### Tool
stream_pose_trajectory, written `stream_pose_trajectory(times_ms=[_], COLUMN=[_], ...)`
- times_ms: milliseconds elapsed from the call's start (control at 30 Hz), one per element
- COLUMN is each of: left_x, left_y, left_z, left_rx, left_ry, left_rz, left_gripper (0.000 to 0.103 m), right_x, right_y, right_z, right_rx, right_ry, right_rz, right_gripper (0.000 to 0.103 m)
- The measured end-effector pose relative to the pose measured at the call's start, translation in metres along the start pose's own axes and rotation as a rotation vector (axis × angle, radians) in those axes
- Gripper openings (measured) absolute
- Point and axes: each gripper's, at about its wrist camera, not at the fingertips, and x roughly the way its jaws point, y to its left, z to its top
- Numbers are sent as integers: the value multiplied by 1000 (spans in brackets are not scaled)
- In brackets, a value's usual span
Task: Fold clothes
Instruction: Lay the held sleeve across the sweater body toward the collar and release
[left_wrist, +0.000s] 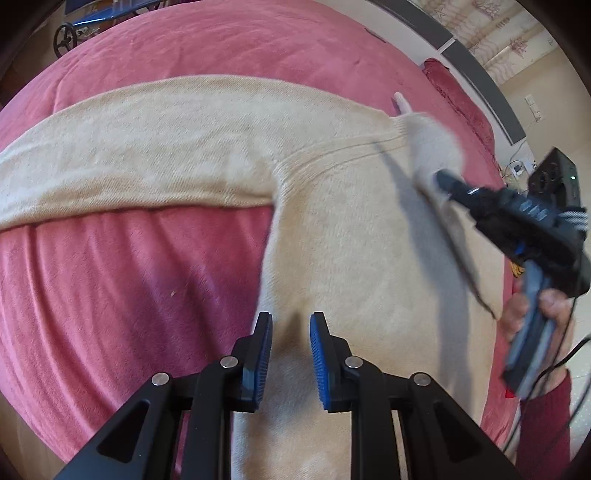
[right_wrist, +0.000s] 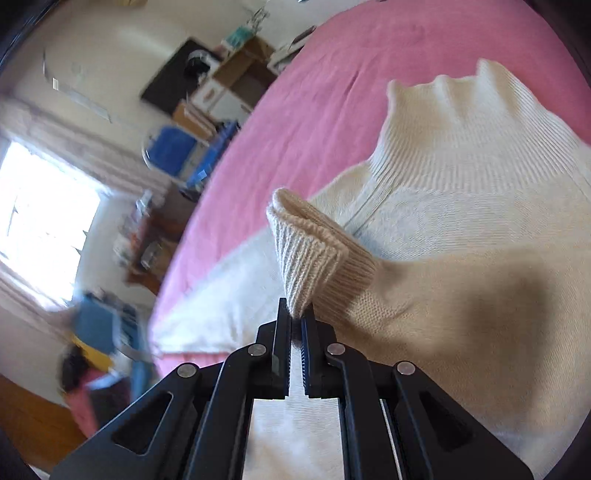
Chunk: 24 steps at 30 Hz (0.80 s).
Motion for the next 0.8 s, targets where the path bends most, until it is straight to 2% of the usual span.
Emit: stream_pose_trajectory(times_ms=[67,100,200,233,267,333,400,500,567,633,667,700,733,800], left_x=[1,1,-2,-1,0,1,1,-7,-12,-19,-24,-28,-34,-43], left_y=[-6,-9,-20,-24,-25,-25,-27,-26,-28,-30,-31,-33,-34,-39], left_z=[8,11,16,17,18,16,11,1,-3,-6,-9,-10,-13,-16], left_rx=[4,3,21,25,27,26,27,39,43,45,44,47,52,67], left_ry=[-3,-7,-27,-26,-21,-12,-7,-7,-10,-20,-26,-31,-39,-54], left_rz=[-1,-12,-23,-26,-30,-32,-36,-30,-24,-19,-20,-24,-25,-26], left_gripper=[21,21,21,21,21,21,21,21,21,21,21,21,21,21], right_x=[20,29,35,33,30,22,5,-54,-101,-147,-170,-190,-206,-230], right_y=[12,19,25,26,26,24,26,48,68,87,93,94,93,83], right_z=[-7,-11,-24,-28,-32,-38,-43,-48,-51,-55,-59,-63,-68,-71], right_rx=[-112,-167,-279,-309,-328,-348,-361,-389,-412,-429,-415,-377,-327,-175], right_ry=[49,74,100,102,105,102,59,-145,-314,-478,-562,-632,-692,-737], right_rz=[-155,-232,-404,-459,-501,-560,-591,-625,-640,-672,-682,-685,-684,-649], right_gripper=[21,34,39,47,50,57,57,58,65,93,98,103,103,103])
